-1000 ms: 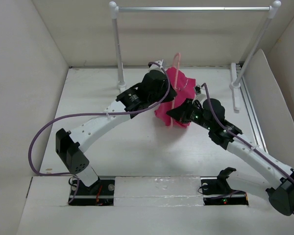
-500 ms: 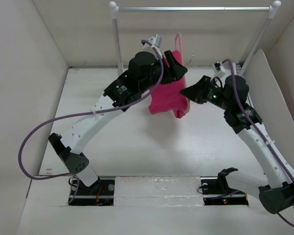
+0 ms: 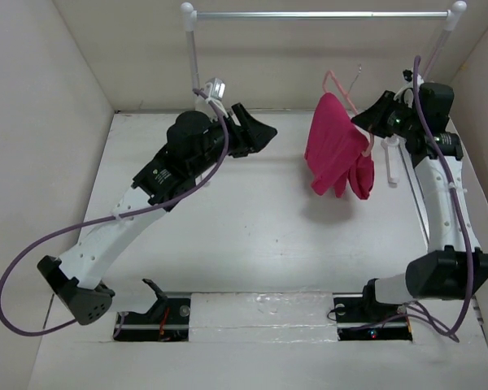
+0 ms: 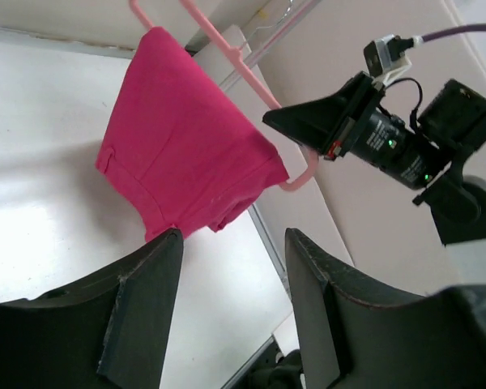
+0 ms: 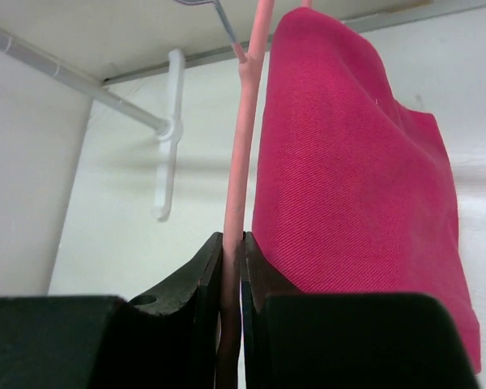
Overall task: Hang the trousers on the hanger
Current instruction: Place the hanger at the clothesline.
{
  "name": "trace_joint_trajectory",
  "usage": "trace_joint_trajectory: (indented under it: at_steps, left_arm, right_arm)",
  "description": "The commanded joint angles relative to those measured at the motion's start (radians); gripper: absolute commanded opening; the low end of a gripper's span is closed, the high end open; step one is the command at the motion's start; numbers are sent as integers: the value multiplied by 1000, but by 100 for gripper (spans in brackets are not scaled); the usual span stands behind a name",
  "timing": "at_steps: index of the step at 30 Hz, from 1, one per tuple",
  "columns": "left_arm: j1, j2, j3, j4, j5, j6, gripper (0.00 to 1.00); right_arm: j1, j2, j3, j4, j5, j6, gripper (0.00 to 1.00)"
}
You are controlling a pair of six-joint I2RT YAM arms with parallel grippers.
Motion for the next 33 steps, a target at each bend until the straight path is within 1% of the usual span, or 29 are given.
trace_joint_trajectory:
  at_steps: [1,3,6,9,12,13,16,17,19,21,24,25,27,28,30,33]
  left_arm:
    - [2,-75,-118,71,33,-17,48]
    - [2,-98,-188,71,33,-30,47]
    - [2,-135,-248,65,25,-32,46]
    - [11,-152,-270,45,20,-9,47]
    - [11,-162,-288,29,16,14,49]
    - [11,-169,-301,22,19,29,52]
    - [11,-176,-318,20,26,36,54]
    - [11,-179,-325,17,27,37,54]
    - [11,-188,-341,14,25,37,54]
    - [11,-198,-348,14,23,36,54]
    - [11,-201,-353,11,25,37,54]
    - [11,-202,-354,9,25,40,54]
    - [11,-201,-359,6,25,42,54]
    - [11,-199,-359,0,20,42,54]
    - [11,-201,-361,-6,19,43,54]
    - [11,-208,-370,-5,11,42,54]
  right_arm:
    - [-23,17,167,152,-54,-69,0]
    - [-32,20,184,171,-42,-69,0]
    - [-44,-10,191,186,-18,-72,0]
    - [-96,-23,235,174,-22,-78,0]
    - [-154,5,288,159,-48,-84,0]
    - [-181,26,343,165,-63,-75,0]
    - [-214,72,393,160,-71,-74,0]
    - [-224,90,447,157,-74,-72,0]
    - [-251,156,499,151,-85,-69,0]
    - [-261,230,571,162,-117,-51,0]
    - [-271,294,682,158,-122,-40,0]
    - [-271,345,712,157,-126,-29,0]
    - [-271,400,824,119,-123,-29,0]
    - [-271,448,857,111,-123,-29,0]
    - [-271,489,927,97,-116,-26,0]
    - [-280,540,961,120,-122,-11,0]
